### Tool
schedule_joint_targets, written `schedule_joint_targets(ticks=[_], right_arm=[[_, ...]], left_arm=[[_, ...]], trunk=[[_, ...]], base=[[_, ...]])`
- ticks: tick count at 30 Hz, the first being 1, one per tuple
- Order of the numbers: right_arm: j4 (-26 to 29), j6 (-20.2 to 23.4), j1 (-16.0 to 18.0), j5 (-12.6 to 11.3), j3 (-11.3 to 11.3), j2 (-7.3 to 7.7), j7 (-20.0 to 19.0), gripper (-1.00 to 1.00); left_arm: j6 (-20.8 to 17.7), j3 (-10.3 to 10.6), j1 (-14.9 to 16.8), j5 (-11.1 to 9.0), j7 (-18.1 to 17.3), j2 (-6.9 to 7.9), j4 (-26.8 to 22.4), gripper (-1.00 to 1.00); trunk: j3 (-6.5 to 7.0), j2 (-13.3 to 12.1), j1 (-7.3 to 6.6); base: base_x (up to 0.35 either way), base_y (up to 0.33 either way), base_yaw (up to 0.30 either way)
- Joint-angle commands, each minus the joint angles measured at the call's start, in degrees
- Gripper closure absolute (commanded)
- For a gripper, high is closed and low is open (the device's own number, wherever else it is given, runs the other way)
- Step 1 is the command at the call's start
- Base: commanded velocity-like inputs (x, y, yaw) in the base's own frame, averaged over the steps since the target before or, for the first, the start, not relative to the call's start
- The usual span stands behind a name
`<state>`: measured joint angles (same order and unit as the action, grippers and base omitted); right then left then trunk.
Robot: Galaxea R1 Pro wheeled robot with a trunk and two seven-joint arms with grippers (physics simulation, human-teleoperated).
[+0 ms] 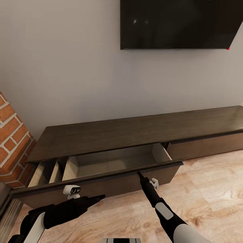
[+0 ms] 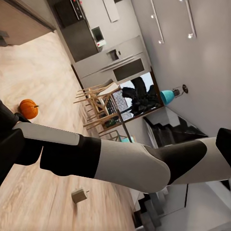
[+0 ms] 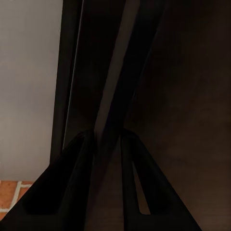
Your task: Place each of the two pumpkins and all three candles from the living room inside a cabinet in the living room (use any cabinet), then make sure every cabinet is closed, and position the cauldron so it is next to a table in the living room.
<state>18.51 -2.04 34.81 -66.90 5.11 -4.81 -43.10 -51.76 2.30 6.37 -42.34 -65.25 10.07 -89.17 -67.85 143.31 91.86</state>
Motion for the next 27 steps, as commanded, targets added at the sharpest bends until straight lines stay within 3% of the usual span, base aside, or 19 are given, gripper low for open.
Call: schedule_joint_targets(ticks=[1,27], right_arm=[[-0.14,-0.24,-0.01,0.37,2.86,-0.11,0.04,1.00],[-0.14,-0.24,-0.01,0.37,2.89,-0.10,0.12,1.00]], left_arm=[[-0.36,0.08,0.05,-0.29,0.03,0.04,0.03,-1.00],[-0.36,0.16,0.05,-0.29,0.02,0.04,-0.01,-1.00]], trunk=[[-0.05,0.02,-0.01],[-0.05,0.02,-0.01]], base=[[-0.001,0.000,0.000],[-0.040,0.000,0.000]])
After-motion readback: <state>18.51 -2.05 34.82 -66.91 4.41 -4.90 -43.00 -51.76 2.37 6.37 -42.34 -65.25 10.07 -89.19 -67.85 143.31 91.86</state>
